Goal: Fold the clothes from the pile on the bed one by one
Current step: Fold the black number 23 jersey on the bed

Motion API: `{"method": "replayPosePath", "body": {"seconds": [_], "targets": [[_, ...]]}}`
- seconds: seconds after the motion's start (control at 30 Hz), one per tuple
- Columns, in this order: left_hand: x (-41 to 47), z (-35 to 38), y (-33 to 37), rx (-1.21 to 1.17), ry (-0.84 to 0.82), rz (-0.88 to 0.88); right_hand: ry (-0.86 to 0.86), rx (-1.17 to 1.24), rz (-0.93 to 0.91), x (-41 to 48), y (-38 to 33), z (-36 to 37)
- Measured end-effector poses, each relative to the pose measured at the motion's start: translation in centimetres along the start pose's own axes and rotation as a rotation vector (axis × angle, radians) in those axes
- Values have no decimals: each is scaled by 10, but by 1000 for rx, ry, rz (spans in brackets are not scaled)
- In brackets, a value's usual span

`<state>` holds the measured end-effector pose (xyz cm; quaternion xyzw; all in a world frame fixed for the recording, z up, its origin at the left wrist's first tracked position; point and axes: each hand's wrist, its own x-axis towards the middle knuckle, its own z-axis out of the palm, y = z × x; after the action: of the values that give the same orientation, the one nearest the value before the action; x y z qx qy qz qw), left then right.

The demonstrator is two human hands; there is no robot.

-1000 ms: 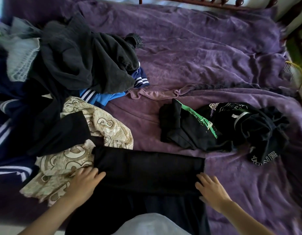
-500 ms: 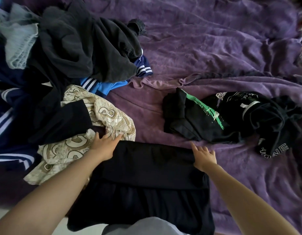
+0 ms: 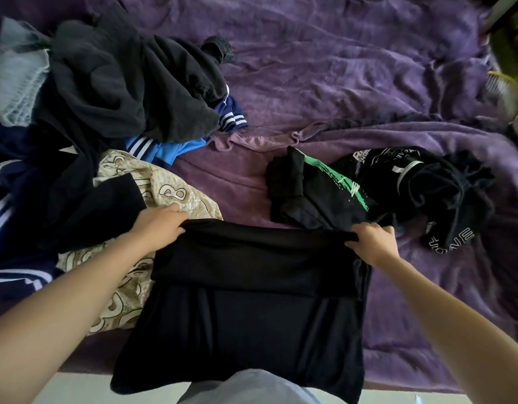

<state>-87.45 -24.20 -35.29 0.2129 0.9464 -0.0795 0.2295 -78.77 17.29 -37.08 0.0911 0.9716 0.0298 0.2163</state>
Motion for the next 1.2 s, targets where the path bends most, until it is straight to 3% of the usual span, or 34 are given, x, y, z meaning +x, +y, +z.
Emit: {"method": "replayPosePath", "body": {"seconds": [0.17,0.37,0.53,0.6,0.67,0.73,0.8,0.97,1.1,1.2], "targets": [[0,-12,-4,-16,149,-61,120,134,79,3,1,-18],[-21,-16,8,-15,180,-59,156,179,-17,-16,8,-22],[-83,8,15,32,288,179,281,188,-300,-87,14,2],[-104,37,22,64,235,217,172,101,-360,-115,13,26],[-121,70,34,111,69,161,-12,-57,-355,-133,6,53],[-133,109,44,165,-81,58,-246,-154,-283,-144,-3,80],[-145,131,53,165,-238,-18,-338,-154,-243,-155,-8,106],[-155,142,63,116,-252,-101,-292,5,-69,-168,-13,121],[-157,128,69,-43,-101,-191,-187,469,302,-161,-16,116],[-153,112,77,-69,51,-115,-234,925,601,-146,-19,115]]}}
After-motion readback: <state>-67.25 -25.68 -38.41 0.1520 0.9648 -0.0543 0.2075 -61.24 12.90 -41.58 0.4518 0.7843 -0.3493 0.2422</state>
